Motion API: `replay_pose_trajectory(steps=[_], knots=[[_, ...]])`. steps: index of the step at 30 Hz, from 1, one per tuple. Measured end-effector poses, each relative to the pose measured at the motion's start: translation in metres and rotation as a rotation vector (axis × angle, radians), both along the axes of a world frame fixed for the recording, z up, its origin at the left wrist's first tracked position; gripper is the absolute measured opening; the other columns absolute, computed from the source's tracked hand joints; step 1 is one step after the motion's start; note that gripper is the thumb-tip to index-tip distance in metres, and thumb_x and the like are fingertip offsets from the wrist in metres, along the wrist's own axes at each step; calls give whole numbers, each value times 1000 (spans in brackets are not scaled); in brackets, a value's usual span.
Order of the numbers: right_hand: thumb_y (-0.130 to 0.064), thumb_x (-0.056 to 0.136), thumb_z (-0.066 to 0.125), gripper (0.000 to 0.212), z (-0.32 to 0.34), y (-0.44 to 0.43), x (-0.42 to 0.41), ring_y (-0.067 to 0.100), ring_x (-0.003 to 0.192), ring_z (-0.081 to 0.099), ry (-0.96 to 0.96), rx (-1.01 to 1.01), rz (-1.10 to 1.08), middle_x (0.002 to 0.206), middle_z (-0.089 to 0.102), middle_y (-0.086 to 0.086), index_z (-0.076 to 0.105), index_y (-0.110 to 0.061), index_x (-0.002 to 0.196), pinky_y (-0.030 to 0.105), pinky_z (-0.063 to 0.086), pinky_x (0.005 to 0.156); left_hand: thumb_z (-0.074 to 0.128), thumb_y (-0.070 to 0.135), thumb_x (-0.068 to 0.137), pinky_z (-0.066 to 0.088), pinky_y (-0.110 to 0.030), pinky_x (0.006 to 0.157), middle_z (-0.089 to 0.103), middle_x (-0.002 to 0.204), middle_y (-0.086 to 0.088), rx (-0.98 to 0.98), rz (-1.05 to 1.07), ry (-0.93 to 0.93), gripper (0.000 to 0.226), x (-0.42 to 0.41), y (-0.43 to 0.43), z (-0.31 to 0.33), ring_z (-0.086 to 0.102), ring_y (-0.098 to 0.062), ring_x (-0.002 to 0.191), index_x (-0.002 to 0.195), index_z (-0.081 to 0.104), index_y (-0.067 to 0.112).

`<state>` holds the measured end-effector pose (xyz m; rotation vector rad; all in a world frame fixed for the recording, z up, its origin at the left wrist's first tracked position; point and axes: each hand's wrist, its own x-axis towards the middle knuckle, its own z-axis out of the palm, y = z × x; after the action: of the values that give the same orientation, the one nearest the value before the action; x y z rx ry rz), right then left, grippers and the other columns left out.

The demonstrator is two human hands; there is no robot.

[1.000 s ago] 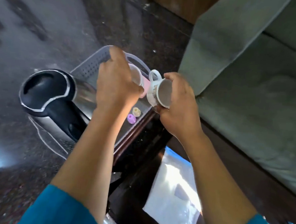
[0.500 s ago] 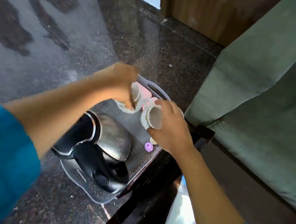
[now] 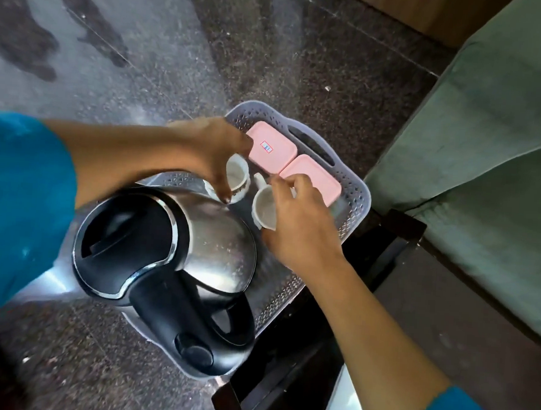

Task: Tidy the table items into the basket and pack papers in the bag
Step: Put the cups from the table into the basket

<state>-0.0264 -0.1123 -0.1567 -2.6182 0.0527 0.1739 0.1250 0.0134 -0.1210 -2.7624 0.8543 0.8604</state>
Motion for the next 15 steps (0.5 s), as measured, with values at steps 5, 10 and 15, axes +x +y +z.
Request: replay_pose_trajectory(steps=[5, 10, 15], knots=[[-12, 73, 65, 65, -9, 10, 0, 35, 112, 44, 67, -18, 6, 129, 38, 13, 36, -15, 131, 45, 46, 87, 59, 74, 23, 56, -41, 70, 65, 85, 4, -11, -33, 15, 78, 6, 16, -13, 63, -23, 76, 91, 49, 35], [-6, 77, 58, 63, -12, 17, 3, 36, 112, 43, 31, -66, -31, 131, 37, 14, 34, -13, 134, 43, 48, 82, 80, 57, 42, 49, -41, 83, 60, 107, -9, -27, -156, 36, 81, 2, 12, -14, 57, -29, 96, 106, 50, 16], [-3, 79, 56, 66, -9, 22, -1, 38, 116, 36, 42, -74, -45, 137, 29, 19, 28, -13, 138, 42, 45, 86, 79, 53, 55, 46, -39, 84, 55, 113, -18, 32, -261, 48, 80, 2, 8, -10, 54, -34, 103, 111, 46, 7]])
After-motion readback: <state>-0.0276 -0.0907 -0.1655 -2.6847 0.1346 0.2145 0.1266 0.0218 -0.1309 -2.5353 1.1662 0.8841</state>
